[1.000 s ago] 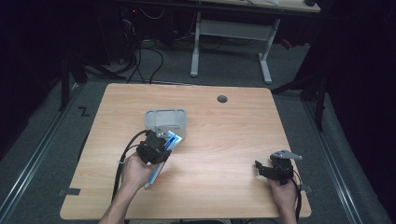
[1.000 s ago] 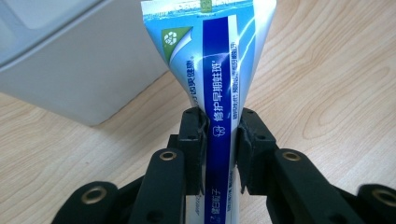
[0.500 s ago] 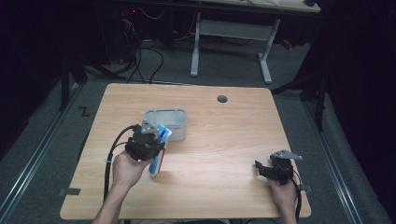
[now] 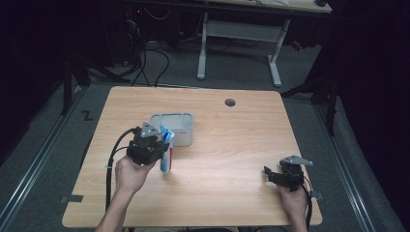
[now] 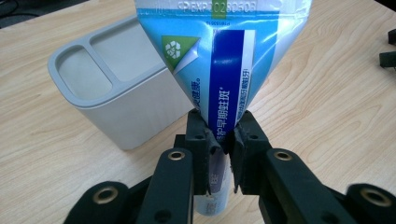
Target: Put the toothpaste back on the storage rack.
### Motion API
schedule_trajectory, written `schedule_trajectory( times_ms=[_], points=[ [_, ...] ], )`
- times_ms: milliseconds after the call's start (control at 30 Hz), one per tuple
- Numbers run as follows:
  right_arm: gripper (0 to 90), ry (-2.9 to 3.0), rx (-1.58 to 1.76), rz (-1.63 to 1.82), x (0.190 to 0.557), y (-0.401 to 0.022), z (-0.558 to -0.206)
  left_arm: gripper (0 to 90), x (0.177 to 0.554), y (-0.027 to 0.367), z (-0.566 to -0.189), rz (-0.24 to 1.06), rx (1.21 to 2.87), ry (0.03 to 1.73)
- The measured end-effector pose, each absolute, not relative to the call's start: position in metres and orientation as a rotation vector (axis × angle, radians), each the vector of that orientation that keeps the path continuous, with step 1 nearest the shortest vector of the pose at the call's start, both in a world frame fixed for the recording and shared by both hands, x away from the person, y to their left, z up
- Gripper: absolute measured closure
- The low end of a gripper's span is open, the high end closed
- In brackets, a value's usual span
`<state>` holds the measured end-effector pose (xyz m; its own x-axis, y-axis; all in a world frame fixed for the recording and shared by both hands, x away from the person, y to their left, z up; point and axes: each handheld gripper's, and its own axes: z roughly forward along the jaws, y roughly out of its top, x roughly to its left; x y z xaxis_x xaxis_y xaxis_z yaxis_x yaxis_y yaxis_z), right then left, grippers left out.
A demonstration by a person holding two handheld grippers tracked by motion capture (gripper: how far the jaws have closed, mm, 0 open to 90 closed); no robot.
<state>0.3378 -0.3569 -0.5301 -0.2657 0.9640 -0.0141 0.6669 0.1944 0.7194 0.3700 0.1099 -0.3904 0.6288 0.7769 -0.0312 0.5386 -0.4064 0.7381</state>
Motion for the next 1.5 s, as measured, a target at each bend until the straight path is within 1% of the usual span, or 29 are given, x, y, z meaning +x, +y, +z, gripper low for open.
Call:
schedule_trajectory(
  times_ms=[600, 933, 1500],
  points=[
    [27.9, 2.007, 1.517, 0.839, 0.338, -0.357, -0.53, 80.0, 0.369, 0.121, -0.362, 0.416, 2.021, 1.011],
    [27.9, 2.007, 1.517, 0.839, 0.338, -0.357, -0.53, 80.3, 0.373, 0.126, -0.334, 0.415, 1.968, 0.985],
    [27.9, 2.007, 1.521, 0.838, 0.338, -0.357, -0.53, 80.5, 0.397, 0.13, -0.302, 0.414, 1.908, 0.984]
  ],
)
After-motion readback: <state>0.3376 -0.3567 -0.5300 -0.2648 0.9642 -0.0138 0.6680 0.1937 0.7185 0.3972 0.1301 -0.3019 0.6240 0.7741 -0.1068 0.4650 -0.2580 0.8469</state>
